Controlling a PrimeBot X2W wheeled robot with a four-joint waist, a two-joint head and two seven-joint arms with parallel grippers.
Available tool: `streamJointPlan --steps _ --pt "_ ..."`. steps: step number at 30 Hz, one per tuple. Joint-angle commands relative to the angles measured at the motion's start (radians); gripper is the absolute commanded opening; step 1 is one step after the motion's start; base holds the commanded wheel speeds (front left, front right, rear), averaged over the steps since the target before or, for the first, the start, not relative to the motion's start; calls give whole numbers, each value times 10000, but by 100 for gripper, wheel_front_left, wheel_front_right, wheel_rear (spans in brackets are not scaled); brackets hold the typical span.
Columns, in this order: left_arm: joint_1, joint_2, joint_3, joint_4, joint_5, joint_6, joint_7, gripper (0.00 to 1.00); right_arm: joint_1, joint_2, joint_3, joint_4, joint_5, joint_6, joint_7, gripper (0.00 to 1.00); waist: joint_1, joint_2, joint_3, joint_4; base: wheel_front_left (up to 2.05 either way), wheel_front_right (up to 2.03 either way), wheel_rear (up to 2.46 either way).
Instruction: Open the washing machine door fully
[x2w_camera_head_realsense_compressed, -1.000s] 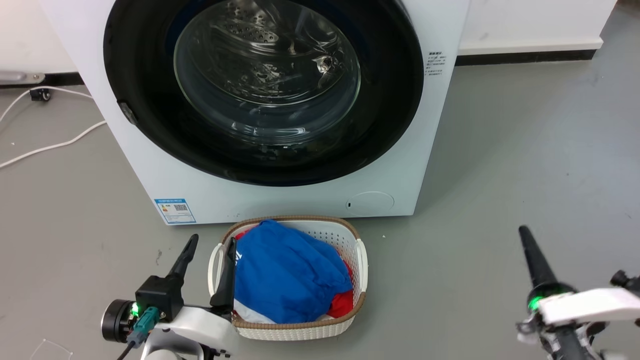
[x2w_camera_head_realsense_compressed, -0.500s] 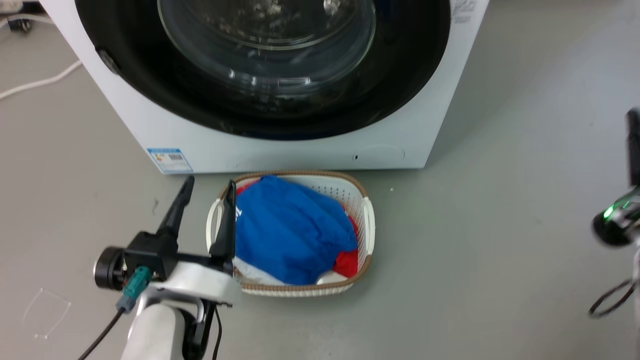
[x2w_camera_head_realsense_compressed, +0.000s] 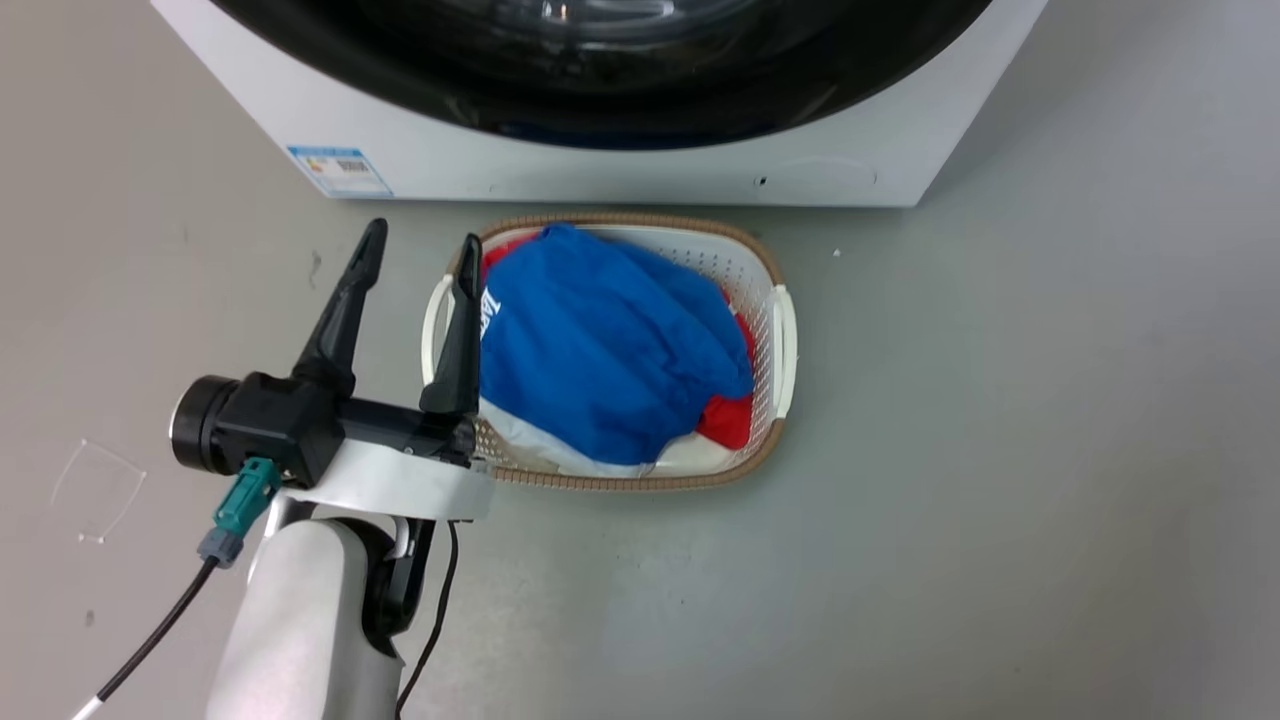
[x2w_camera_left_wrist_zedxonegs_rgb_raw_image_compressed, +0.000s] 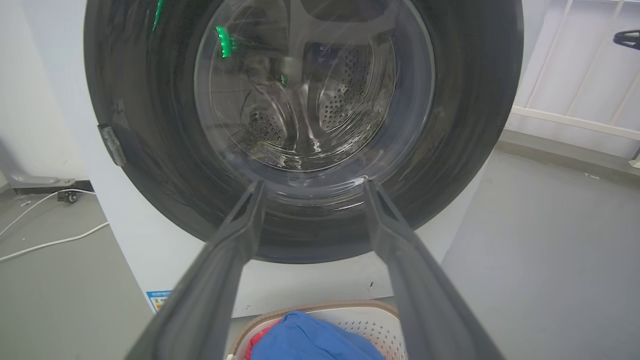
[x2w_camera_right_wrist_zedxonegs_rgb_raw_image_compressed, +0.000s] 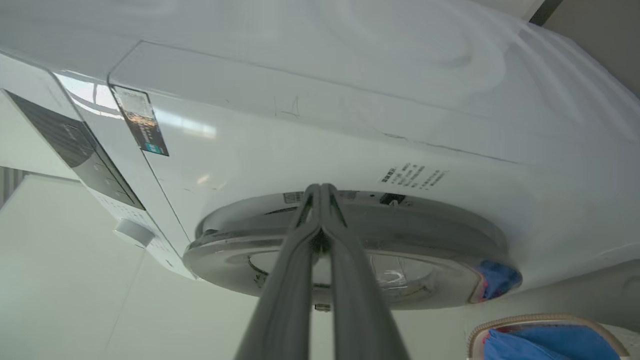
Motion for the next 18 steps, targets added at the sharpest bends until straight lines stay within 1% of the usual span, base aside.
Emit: streamJointPlan --steps 1,4,9,14,18 --pt "-197 48 -24 -90 -29 1 -25 100 -507 -57 215 258 -138 4 150 0 -2 -1 394 118 0 0 0" --pt "-313 71 -90 -192 -60 1 -25 100 -1659 117 900 1004 -594 3 536 0 -2 -1 687 185 0 0 0" --pt "-531 75 -199 -235 -105 1 -25 100 -3164 471 1602 1960 -1117 4 1003 0 -2 -1 1046 365 0 0 0" --pt "-669 51 -275 -284 -128 0 -25 100 -3963 912 2103 2491 -1554 4 1193 0 -2 -1 1302 517 0 0 0" --pt "-767 10 -299 -315 -134 0 -25 100 -4320 1286 2374 2792 -1829 4 1243 0 -2 -1 1491 585 0 0 0"
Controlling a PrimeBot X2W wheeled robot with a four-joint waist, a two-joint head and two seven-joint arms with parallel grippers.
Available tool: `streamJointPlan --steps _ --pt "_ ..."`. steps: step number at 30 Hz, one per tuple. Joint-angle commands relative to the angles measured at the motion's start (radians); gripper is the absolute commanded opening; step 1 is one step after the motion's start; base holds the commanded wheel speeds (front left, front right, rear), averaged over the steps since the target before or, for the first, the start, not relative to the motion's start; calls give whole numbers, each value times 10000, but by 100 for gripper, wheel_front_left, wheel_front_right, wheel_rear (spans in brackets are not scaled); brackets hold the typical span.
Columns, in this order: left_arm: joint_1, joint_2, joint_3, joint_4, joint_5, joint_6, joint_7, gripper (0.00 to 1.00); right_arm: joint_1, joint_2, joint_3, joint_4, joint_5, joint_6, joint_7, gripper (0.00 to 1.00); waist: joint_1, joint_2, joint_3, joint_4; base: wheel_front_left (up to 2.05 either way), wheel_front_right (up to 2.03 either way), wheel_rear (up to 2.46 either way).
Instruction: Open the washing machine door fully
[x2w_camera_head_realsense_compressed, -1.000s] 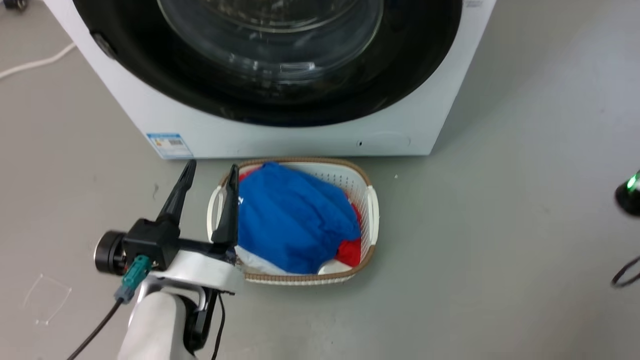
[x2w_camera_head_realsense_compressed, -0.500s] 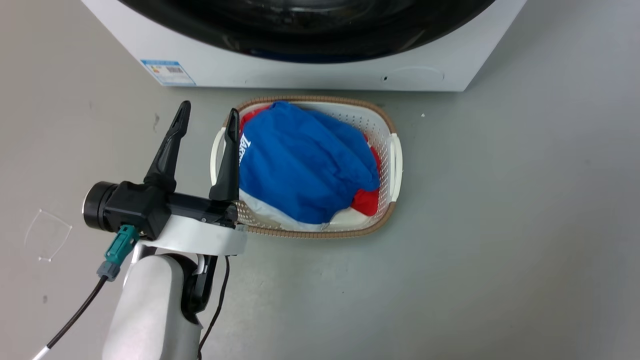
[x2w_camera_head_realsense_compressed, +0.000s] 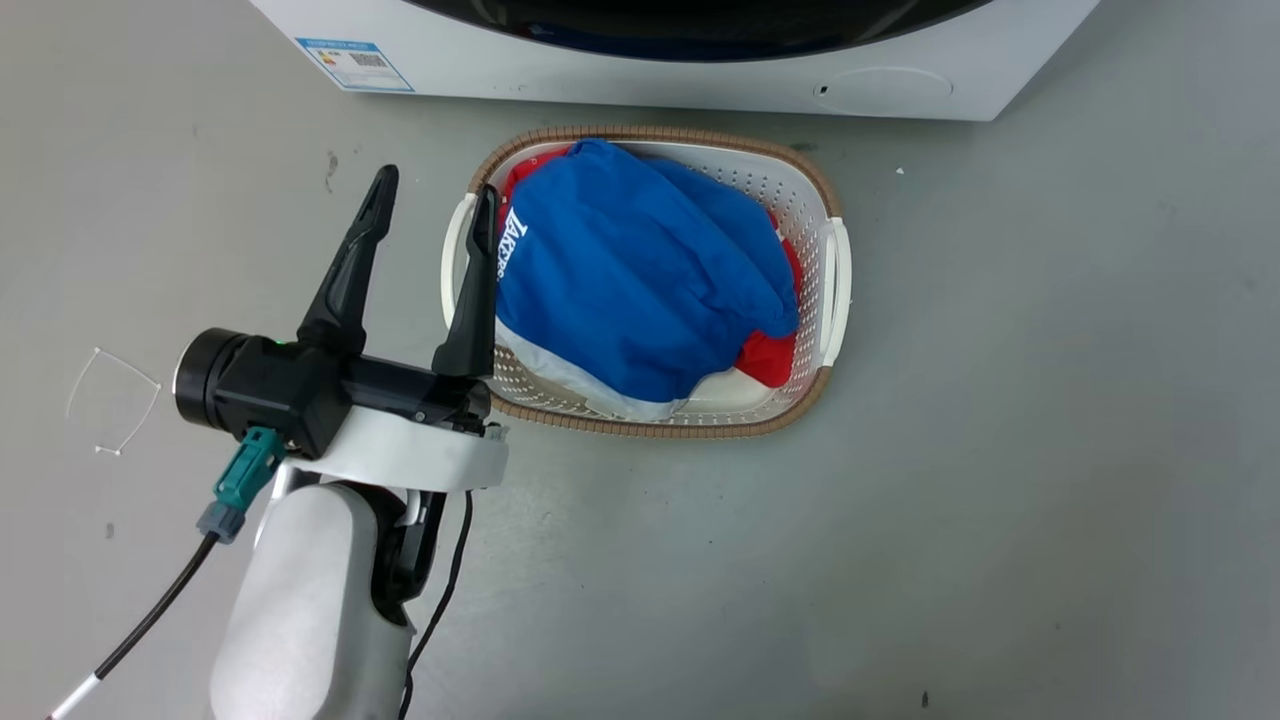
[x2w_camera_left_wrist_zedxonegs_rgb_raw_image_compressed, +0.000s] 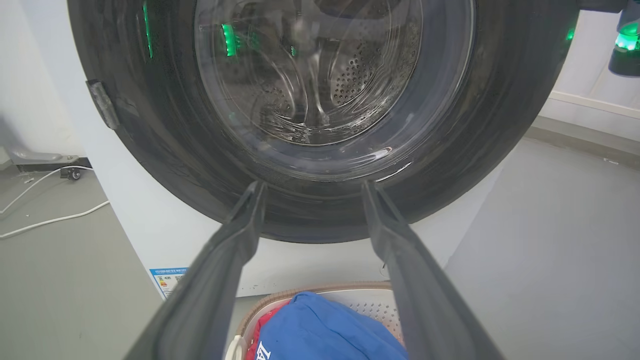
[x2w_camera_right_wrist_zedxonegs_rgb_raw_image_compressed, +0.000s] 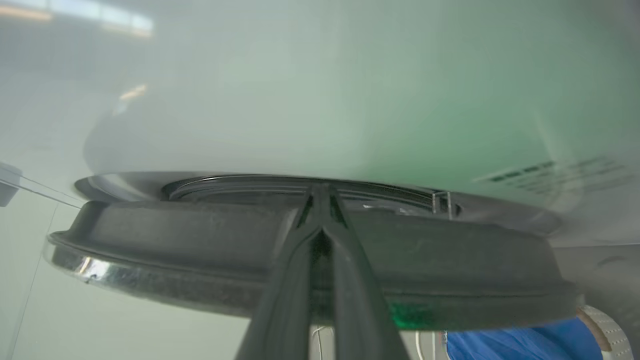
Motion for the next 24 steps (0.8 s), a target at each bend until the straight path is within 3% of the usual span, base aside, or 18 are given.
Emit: streamJointPlan --steps 1,11,24 --pt "-181 -12 -11 -37 -5 0 -25 100 -75 283 133 116 -95 4 135 0 -1 0 74 37 0 0 0" --pt "-42 -148 -199 292 -15 0 -25 100 331 581 681 575 -469 4 1026 0 -1 0 -420 -15 0 0 0" --pt "955 -119 -522 1165 -27 2 -25 100 2664 1254 1114 637 -427 3 2217 0 -1 0 -2581 -111 0 0 0"
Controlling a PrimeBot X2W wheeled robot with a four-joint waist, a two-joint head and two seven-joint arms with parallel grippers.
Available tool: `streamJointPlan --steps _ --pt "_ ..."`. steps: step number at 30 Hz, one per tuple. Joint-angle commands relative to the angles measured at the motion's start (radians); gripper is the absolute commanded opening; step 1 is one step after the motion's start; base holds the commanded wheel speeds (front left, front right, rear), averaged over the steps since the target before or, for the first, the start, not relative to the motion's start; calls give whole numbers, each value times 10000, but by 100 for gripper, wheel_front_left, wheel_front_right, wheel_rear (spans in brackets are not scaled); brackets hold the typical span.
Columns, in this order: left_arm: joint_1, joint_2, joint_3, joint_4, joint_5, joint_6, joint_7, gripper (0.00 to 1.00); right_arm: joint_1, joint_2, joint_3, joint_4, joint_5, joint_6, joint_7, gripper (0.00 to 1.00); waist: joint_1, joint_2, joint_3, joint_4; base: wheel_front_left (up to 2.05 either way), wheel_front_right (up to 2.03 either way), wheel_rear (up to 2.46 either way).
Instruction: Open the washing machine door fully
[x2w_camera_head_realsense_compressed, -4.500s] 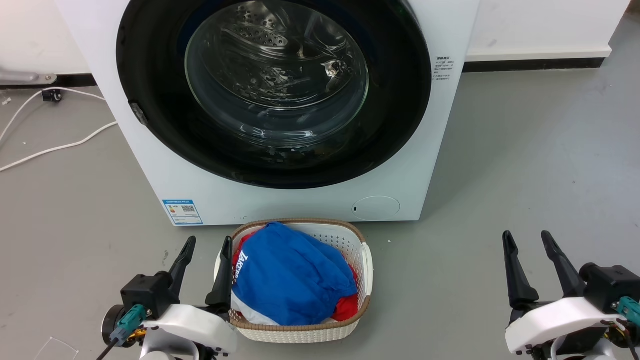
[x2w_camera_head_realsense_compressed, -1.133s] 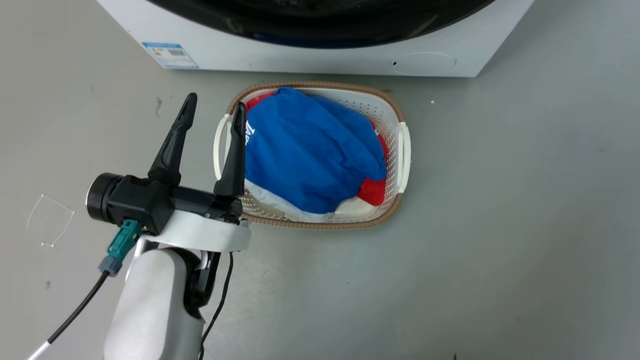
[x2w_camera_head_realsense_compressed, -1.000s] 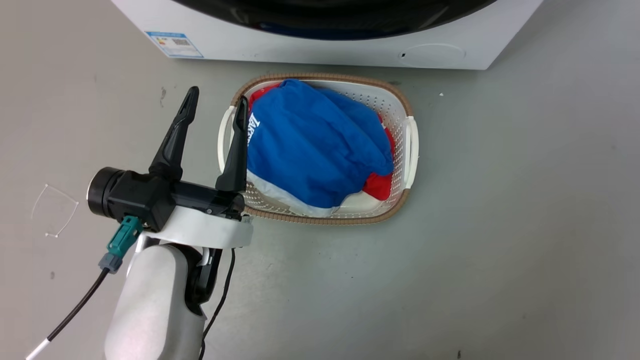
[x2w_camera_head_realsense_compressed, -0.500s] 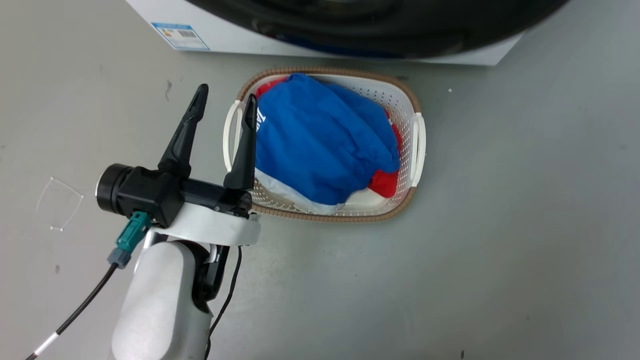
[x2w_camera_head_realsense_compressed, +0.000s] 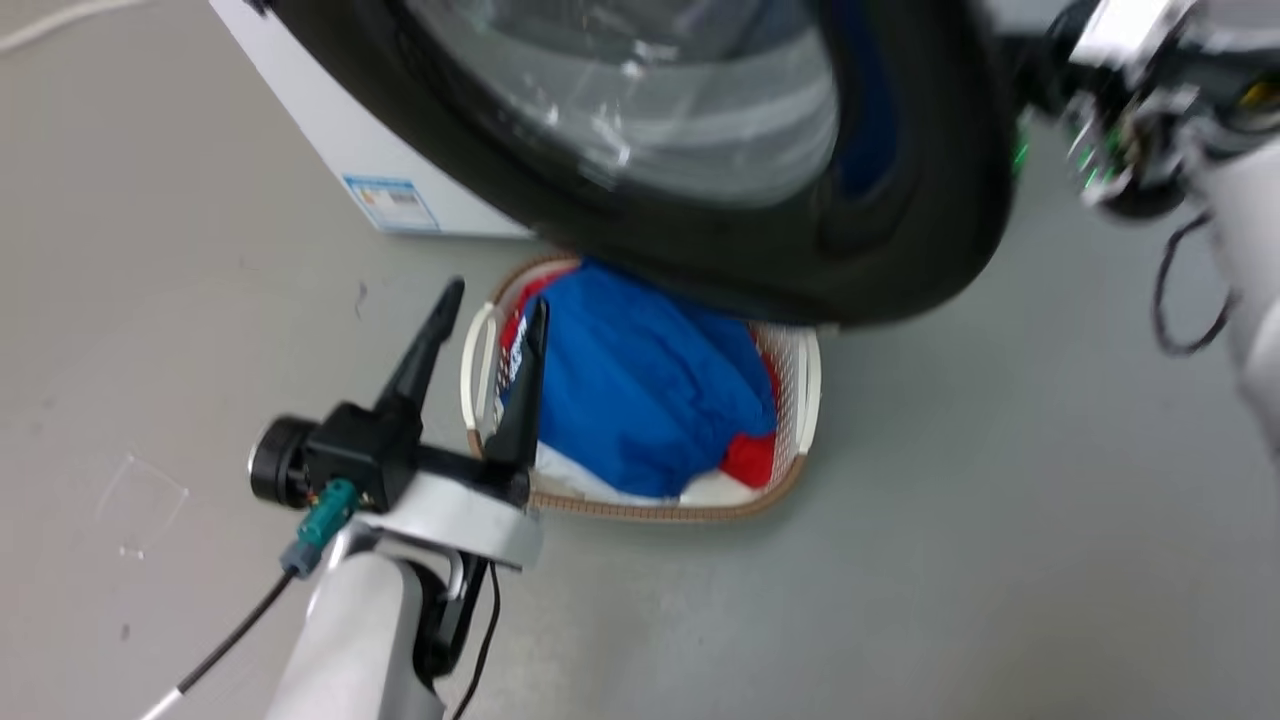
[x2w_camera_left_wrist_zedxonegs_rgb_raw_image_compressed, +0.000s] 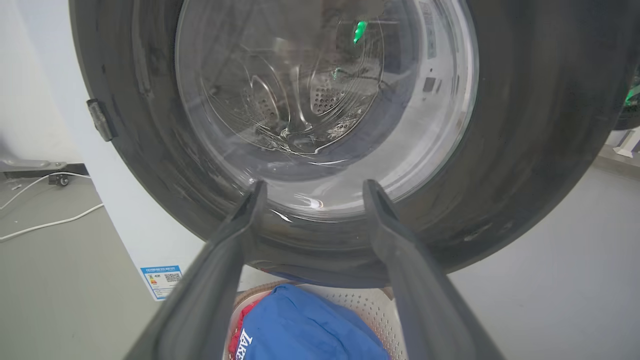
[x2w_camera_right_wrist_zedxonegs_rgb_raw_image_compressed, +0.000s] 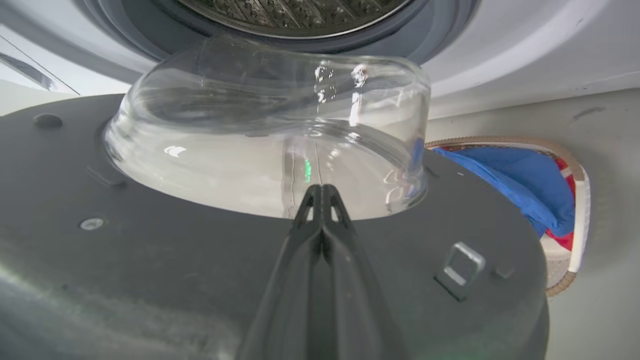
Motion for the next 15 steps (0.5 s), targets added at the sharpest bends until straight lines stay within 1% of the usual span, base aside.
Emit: streamJointPlan --steps 1,2,3,7,15 --pt "346 37 -29 131 -31 0 -25 100 619 171 79 -105 48 2 157 0 0 0 -799 -9 0 0 0" --pt "481 40 -49 207 -35 0 -25 100 907 205 122 -186 62 1 275 0 0 0 -1050 0 0 0 0" --pt "481 40 -49 207 -35 0 -25 100 907 205 122 -186 62 1 275 0 0 0 -1050 0 0 0 0" --pt "1137 80 -48 481 6 0 -25 100 2148 377 212 -708 204 2 633 0 0 0 -1969 -12 0 0 0" --pt "2264 53 -17 763 115 0 -25 100 4721 664 454 -2417 403 1 984 0 0 0 -3291 -69 0 0 0"
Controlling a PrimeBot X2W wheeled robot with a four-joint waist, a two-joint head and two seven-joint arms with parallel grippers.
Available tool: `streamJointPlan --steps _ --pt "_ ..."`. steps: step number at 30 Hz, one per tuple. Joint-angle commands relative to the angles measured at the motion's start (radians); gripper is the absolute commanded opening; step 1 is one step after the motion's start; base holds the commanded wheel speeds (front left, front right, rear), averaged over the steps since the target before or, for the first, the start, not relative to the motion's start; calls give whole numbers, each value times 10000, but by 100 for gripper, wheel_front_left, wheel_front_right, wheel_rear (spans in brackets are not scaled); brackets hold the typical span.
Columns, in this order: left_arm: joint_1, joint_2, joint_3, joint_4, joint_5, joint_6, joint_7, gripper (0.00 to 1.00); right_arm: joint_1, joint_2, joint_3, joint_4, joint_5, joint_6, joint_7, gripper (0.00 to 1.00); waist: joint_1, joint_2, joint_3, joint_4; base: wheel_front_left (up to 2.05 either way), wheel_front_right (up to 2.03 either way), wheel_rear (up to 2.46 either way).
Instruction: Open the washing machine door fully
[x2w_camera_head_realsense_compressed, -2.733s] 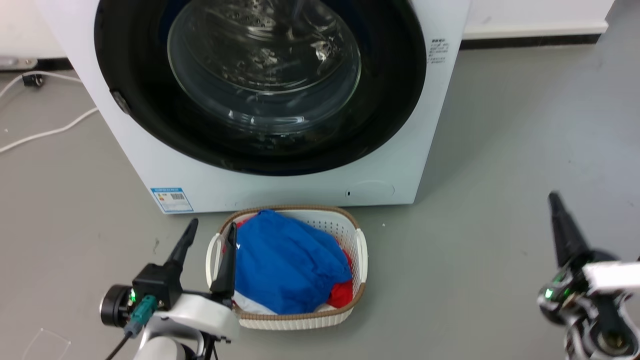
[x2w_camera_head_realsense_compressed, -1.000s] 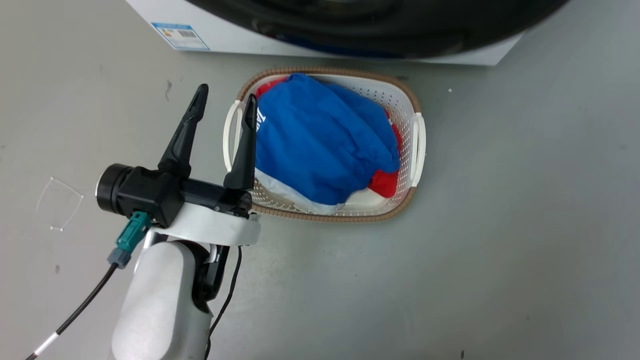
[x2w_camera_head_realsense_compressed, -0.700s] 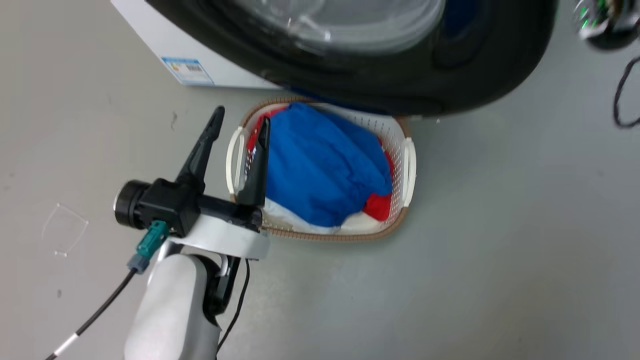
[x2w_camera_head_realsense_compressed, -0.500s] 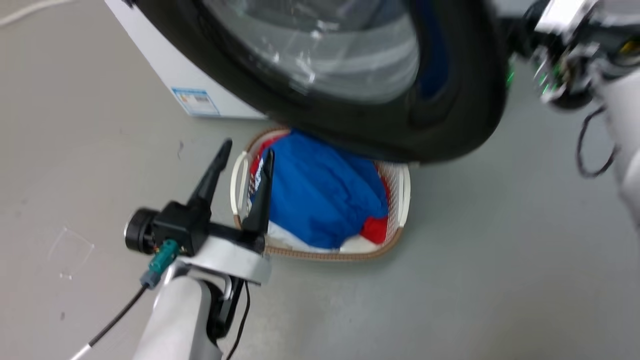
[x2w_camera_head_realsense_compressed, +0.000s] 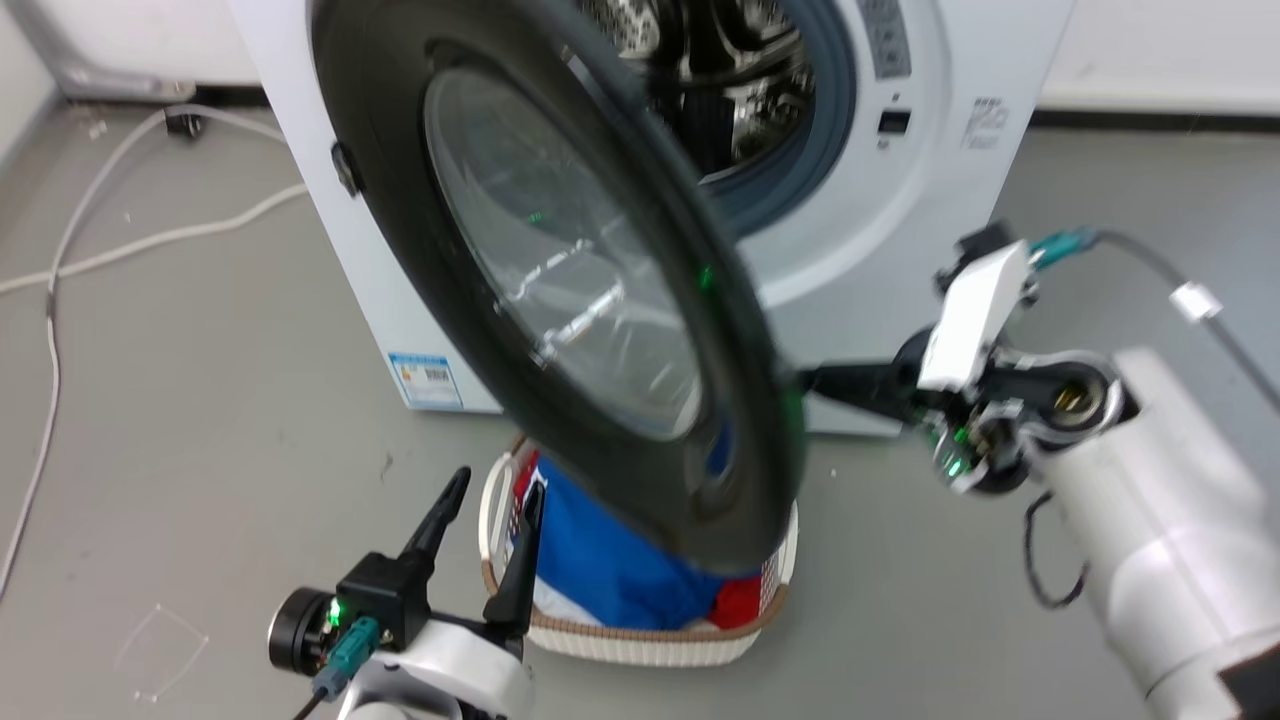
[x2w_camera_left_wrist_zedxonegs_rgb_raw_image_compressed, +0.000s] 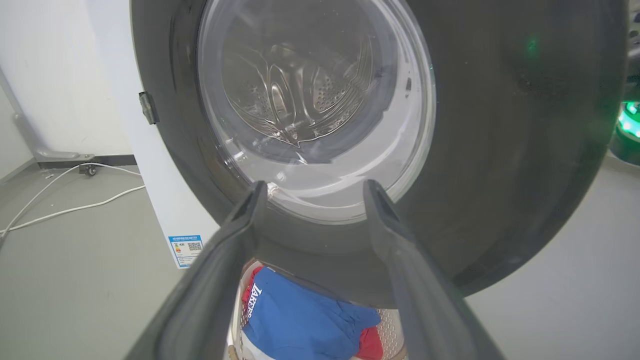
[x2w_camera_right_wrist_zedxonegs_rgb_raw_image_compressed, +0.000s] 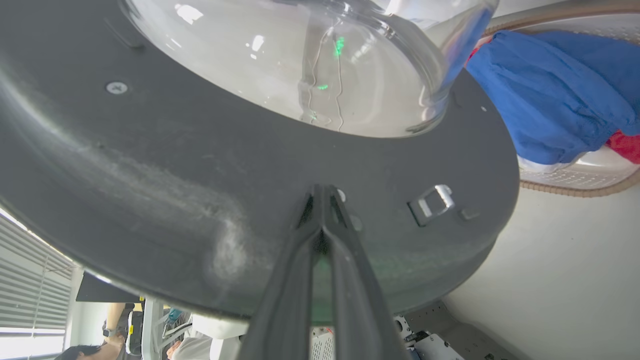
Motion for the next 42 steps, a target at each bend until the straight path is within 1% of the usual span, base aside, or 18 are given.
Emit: streamJointPlan --steps 1,6,10,16,19,22,27,30,34,35,36,37,38,42 --pt "122 -24 21 20 30 0 -25 100 363 143 56 -135 67 3 114 0 3 0 -427 -41 0 0 0" --pt "384 -33 59 28 26 0 -25 100 1295 264 108 -1236 67 3 -93 0 3 0 -590 -48 0 0 0" --pt "401 -60 42 41 10 0 -25 100 1856 576 256 -1946 58 4 -229 0 3 0 -615 -21 0 0 0" --pt "318 -94 59 49 -21 0 -25 100 2219 724 255 -2451 31 4 -537 0 3 0 -532 -103 0 0 0" --pt "254 -102 91 62 -34 0 -25 100 2339 783 168 -2741 -84 4 -960 0 3 0 -505 -166 0 0 0" --pt "232 -104 127 68 -56 0 -25 100 2519 617 -84 -3273 -497 3 -2048 0 3 0 -487 -224 0 0 0" --pt "256 -108 269 82 -52 0 -25 100 3245 63 -595 -4268 -1511 4 -4260 0 3 0 -492 -380 0 0 0" --pt "321 -119 415 90 -40 9 -25 100 4007 -246 -972 -4873 -2053 3 -5599 0 3 0 -501 -522 0 0 0" --pt "425 -136 591 138 -38 33 -25 100 5211 -808 -1362 -5242 -3377 3 -7376 1 3 0 -549 -709 0 0 0" --pt "438 -142 635 153 -35 30 -25 100 5537 -805 -1500 -5288 -3550 4 -7719 20 3 0 -569 -734 0 0 0" --pt "441 -143 675 159 -33 32 -25 100 5805 -832 -1623 -5365 -3806 4 -8017 46 3 0 -579 -770 0 0 0" --pt "445 -143 721 160 -31 35 -25 100 6087 -885 -1775 -5407 -4036 4 -8289 89 3 0 -590 -799 0 0 0" --pt "457 -140 765 166 -25 36 -25 100 6350 -908 -1920 -5468 -4217 4 -8533 100 3 0 -605 -829 0 0 0" --pt "497 -164 889 152 11 35 -25 100 7291 -771 -2665 -5829 -5183 3 -9523 100 3 0 -625 -934 0 0 0"
